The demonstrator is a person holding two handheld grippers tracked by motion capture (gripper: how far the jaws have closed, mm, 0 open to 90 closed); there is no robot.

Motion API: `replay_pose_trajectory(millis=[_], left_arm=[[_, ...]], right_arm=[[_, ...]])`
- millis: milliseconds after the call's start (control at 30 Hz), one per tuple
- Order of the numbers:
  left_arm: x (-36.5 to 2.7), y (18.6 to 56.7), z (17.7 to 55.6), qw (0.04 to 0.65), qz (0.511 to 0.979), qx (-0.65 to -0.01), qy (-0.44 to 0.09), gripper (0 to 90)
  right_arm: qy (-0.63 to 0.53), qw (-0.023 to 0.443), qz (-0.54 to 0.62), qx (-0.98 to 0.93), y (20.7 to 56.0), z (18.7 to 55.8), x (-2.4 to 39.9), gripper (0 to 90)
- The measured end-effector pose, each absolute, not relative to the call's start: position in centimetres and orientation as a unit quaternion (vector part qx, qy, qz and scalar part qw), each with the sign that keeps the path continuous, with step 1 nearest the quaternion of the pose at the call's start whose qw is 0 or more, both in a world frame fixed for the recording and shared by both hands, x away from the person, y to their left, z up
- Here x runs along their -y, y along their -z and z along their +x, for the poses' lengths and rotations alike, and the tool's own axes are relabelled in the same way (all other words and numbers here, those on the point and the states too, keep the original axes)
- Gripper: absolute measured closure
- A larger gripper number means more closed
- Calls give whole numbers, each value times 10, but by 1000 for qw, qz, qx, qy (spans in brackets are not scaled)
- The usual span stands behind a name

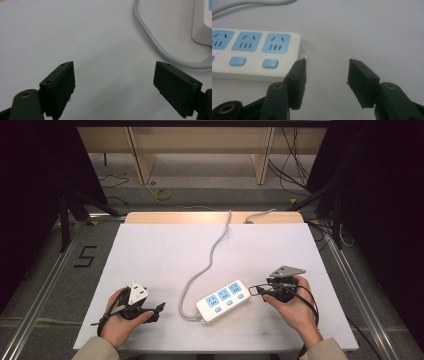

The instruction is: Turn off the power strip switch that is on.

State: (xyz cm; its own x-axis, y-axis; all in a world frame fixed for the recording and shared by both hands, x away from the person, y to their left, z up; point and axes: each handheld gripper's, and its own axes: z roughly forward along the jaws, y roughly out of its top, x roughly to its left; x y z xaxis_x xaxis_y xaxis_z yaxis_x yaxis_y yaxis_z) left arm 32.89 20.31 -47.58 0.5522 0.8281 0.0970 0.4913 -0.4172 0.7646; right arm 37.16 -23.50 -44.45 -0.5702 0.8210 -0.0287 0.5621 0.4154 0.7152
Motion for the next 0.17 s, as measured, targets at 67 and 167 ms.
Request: replay_pose_trajectory(millis=[67, 167], left_arm=[[-203, 476, 329, 353, 807, -409, -237, 172], [-202, 478, 332, 354, 806, -413, -235, 165]], right_arm=[[-341, 195, 424, -816, 444, 371, 236, 480], [-346, 200, 426, -812, 444, 370, 237, 468]])
